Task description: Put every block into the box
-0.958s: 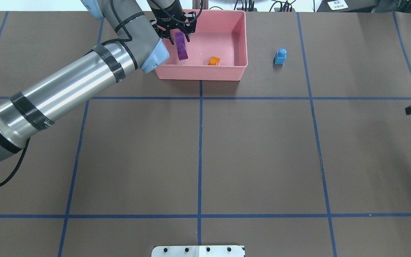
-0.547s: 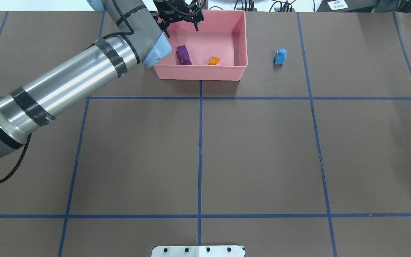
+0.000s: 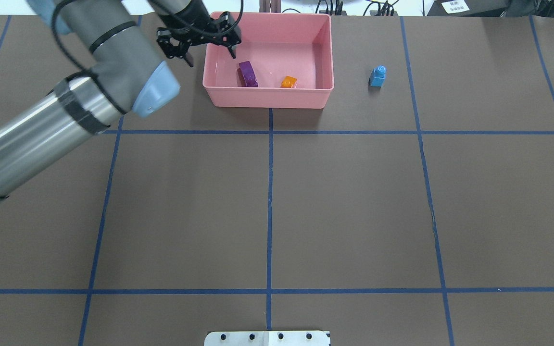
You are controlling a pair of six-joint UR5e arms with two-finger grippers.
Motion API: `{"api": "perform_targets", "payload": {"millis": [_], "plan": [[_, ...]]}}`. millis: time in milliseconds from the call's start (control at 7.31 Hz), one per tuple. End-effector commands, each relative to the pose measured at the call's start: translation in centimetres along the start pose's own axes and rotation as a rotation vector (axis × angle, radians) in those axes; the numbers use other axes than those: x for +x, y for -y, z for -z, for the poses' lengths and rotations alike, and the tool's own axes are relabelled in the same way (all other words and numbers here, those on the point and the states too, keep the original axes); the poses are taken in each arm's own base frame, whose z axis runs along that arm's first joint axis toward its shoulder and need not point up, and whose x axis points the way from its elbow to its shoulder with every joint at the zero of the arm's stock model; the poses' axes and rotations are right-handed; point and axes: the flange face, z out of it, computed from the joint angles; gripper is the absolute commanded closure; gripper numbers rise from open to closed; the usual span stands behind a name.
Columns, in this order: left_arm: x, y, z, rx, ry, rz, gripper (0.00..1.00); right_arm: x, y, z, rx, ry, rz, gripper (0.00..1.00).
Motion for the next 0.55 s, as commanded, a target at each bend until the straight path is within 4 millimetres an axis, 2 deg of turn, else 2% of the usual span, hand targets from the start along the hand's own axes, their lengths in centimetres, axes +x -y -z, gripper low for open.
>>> {"api": "perform_targets", "payload": {"millis": [0,137,274,411], "plan": [[-7.3,-7.2,2.3,-0.035,0.047,-0.091,0.0,5.9,-5.3,-4.6,-0.007,-0.003,-0.011,0.0],[-11.7,-10.8,3.8,-0.043,0.061,-0.131,0.0,7.0,-6.6,-5.5,-0.005,0.014,-0.03,0.0],[-13.9,-12.6,4.7,-0.042,0.064,-0.149,0.0,7.6,-7.3,-6.0,-0.018,0.015,-0.046,0.0],[-14.1,-13.0,5.1,-0.04,0.061,-0.152,0.0,8.7,-8.5,-6.9,-0.037,0.013,-0.06,0.0]]}}
